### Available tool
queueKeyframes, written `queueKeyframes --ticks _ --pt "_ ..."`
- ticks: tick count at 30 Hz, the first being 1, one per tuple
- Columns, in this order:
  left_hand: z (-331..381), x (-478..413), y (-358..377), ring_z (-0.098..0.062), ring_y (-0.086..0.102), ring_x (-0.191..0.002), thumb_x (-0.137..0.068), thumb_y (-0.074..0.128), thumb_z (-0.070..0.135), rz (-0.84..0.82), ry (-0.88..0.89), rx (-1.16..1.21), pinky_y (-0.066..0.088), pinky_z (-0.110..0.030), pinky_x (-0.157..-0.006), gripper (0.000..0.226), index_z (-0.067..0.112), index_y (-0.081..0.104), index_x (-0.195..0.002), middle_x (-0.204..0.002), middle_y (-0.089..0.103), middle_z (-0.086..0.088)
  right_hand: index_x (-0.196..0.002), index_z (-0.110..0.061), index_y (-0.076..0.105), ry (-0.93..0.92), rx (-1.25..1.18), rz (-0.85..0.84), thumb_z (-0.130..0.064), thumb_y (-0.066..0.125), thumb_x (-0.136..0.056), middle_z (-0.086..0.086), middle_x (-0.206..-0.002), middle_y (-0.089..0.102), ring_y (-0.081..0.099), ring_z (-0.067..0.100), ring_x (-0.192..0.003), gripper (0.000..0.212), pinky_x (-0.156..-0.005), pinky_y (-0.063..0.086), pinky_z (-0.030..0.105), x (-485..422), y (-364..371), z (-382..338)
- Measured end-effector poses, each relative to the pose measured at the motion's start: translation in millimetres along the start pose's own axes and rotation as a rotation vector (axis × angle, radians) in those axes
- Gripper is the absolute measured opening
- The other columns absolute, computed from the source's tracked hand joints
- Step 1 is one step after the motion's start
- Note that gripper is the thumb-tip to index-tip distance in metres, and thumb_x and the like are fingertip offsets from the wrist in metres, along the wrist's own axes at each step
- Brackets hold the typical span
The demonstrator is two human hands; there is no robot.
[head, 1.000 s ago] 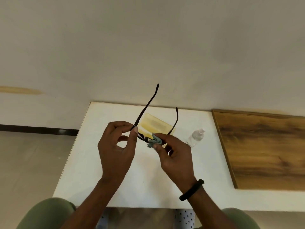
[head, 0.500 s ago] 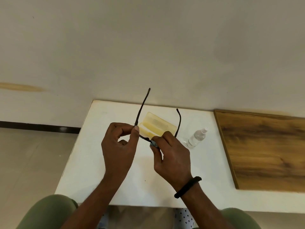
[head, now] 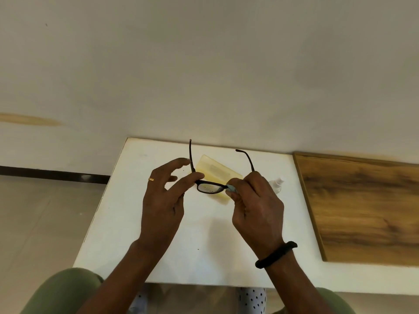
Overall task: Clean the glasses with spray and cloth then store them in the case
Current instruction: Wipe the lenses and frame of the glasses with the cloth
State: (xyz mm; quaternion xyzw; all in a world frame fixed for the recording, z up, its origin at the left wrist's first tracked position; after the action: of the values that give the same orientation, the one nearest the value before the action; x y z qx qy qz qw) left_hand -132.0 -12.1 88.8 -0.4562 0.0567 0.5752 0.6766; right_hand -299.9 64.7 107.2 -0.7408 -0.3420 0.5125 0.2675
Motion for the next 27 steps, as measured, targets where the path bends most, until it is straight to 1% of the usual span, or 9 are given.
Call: queueKeyframes --ticks 2,3,6,9,13,18,22,25,27 --pt "2.0 -1.0 0.8 -0.027 0.052 -0.124 -0.085 0.053 -0.021 -0.028 0.063 -0.047 0.048 -0.032 -0.096 0.057 0.018 0.068 -0.123 -0.135 0.059 -0.003 -0.095 -0.015 0.072 0.02 -0.033 0.005 -0.01 0.064 -0.087 -0.002 -0.085 0.058 0.057 0.016 -0.071 0.012 -0.048 0.041 0.025 0.5 -1.6 2.5" --pt "3.2 -1.9 1.3 -0.027 0.052 -0.125 -0.086 0.055 -0.019 -0.032 0.09 -0.061 0.048 -0.034 -0.099 0.053 0.016 0.068 -0.123 -0.135 0.061 -0.003 -0.095 -0.014 0.072 0.025 -0.051 0.01 -0.01 0.064 -0.087 -0.002 -0.085 0.058 0.057 0.015 -0.07 0.011 -0.048 0.042 0.025 0.6 -2.2 3.0" --pt "6.9 -2.8 2.4 -0.027 0.056 -0.123 -0.092 0.065 0.0 -0.015 0.144 -0.097 0.048 -0.034 -0.101 0.029 0.01 0.071 -0.118 -0.127 0.067 -0.001 -0.094 -0.014 0.072 0.039 -0.099 0.013 -0.012 0.064 -0.089 -0.004 -0.086 0.057 0.057 0.013 -0.071 0.01 -0.047 0.046 0.028 0.8 -1.9 5.3" --pt "9.1 -2.2 -0.9 -0.026 0.06 -0.117 -0.092 0.067 0.011 0.02 0.16 -0.12 0.046 -0.027 -0.102 0.02 0.009 0.074 -0.111 -0.116 0.072 0.0 -0.094 -0.015 0.072 0.052 -0.135 0.005 -0.013 0.063 -0.089 -0.007 -0.089 0.056 0.058 0.012 -0.073 0.011 -0.049 0.047 0.03 1.9 -1.1 6.5" --pt "8.6 -2.2 -4.8 -0.028 0.063 -0.105 -0.095 0.065 0.016 0.065 0.16 -0.13 0.052 -0.035 -0.091 0.018 0.009 0.076 -0.107 -0.11 0.073 -0.001 -0.094 -0.015 0.072 0.046 -0.15 0.022 -0.011 0.062 -0.088 -0.007 -0.089 0.055 0.057 0.012 -0.074 0.012 -0.048 0.046 0.029 1.9 -2.8 5.8" --pt "7.6 -2.0 -5.2 -0.03 0.064 -0.097 -0.091 0.071 0.012 0.09 0.162 -0.126 0.055 -0.04 -0.081 0.017 0.007 0.076 -0.106 -0.106 0.074 -0.003 -0.093 -0.014 0.072 0.032 -0.151 0.052 -0.011 0.059 -0.09 -0.003 -0.084 0.056 0.055 0.014 -0.07 0.013 -0.049 0.045 0.03 1.5 -5.7 4.1" --pt "11.6 -4.2 -8.1 -0.029 0.064 -0.095 -0.089 0.071 0.008 0.103 0.149 -0.113 0.054 -0.033 -0.083 0.017 0.007 0.076 -0.105 -0.104 0.074 -0.003 -0.091 -0.013 0.071 0.074 -0.229 0.057 -0.011 0.058 -0.09 -0.006 -0.085 0.055 0.055 0.011 -0.072 0.013 -0.054 0.043 0.023 2.3 -6.0 3.5" --pt "11.4 -5.9 -12.3 -0.025 0.062 -0.095 -0.086 0.071 0.002 0.124 0.094 -0.07 0.048 -0.019 -0.09 0.018 0.007 0.076 -0.103 -0.103 0.071 0.003 -0.094 -0.012 0.072 0.169 -0.328 0.107 -0.006 0.064 -0.089 -0.005 -0.088 0.056 0.056 0.003 -0.077 0.011 -0.059 0.045 0.016 1.6 -8.9 7.4" --pt "8.3 -7.5 -15.6 -0.023 0.061 -0.095 -0.085 0.071 -0.002 0.145 0.035 -0.055 0.043 -0.012 -0.091 0.02 0.007 0.076 -0.102 -0.102 0.067 0.009 -0.099 -0.012 0.073 0.197 -0.33 0.139 -0.009 0.066 -0.089 -0.002 -0.089 0.058 0.054 -0.003 -0.08 0.012 -0.061 0.04 0.008 1.4 -11.6 8.1"
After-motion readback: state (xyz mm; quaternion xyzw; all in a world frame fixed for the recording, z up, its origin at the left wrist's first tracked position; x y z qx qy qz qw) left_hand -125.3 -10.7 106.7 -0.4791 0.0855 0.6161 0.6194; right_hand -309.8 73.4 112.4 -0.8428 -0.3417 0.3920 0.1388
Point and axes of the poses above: each hand's wrist, its own x-axis away from the middle knuckle, its own y-axis out of the palm, z = x × y, the point moved 6 cm from there along -x, towards the middle knuckle
